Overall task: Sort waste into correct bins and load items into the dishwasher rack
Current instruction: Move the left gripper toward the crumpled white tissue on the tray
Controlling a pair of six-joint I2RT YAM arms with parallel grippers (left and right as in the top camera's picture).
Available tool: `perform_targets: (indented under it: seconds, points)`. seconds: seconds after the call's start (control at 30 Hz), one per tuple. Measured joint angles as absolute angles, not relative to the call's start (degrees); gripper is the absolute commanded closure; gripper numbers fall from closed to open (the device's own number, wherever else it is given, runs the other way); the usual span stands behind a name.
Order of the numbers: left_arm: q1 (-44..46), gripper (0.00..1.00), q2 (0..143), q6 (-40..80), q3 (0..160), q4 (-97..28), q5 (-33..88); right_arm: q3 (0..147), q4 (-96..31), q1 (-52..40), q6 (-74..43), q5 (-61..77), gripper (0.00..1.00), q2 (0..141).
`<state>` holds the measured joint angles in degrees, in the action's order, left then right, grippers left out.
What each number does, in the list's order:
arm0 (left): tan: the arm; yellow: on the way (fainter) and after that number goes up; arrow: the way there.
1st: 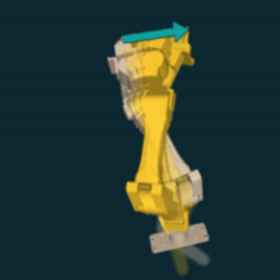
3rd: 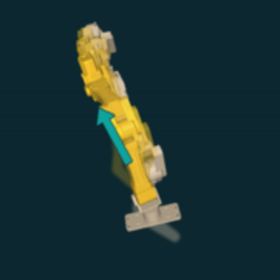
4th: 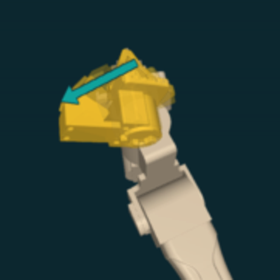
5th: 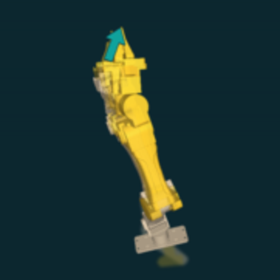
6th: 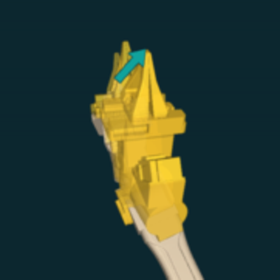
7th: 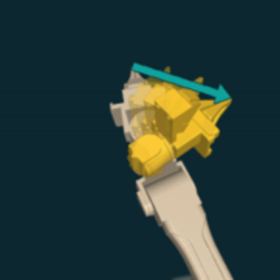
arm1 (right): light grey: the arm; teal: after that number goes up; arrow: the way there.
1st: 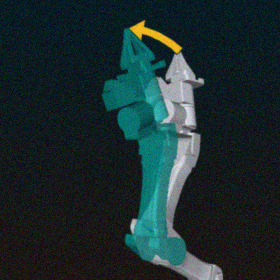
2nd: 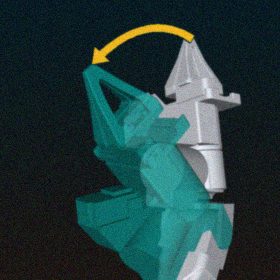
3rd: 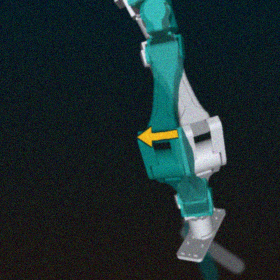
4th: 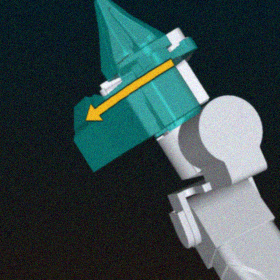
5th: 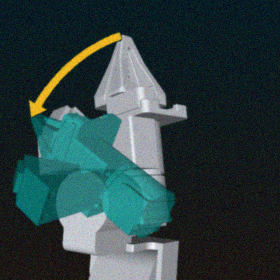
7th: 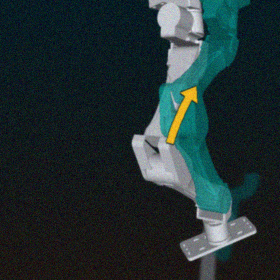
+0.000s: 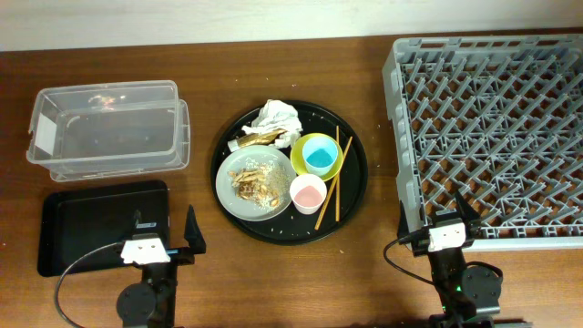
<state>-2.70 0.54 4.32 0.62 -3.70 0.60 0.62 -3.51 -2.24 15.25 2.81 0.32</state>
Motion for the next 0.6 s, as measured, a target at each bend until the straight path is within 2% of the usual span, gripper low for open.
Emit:
perform_targets:
  seconds: [0.03,0.07,0.2,0.6]
  points:
    - [-2.7,0.00,0.5,4.3,0.6,-3.7,0.6,0.6,-3.5,-2.2,15.2,2.8,0.02,0.3]
    - [-1.9,0.01,0.5,4.2,0.6,-3.7,-1.6,0.6,-3.9,-2.3,9.7,3.0,0.02,0.5]
    - [-0.1,0.01,0.6,4.1,0.6,-3.8,-7.6,0.6,-3.9,-2.3,-0.2,3.0,0.02,1.0]
    - [-0.1,0.01,0.6,4.1,0.6,-3.8,-8.0,0.6,-3.9,-2.3,-1.5,3.0,0.02,1.0]
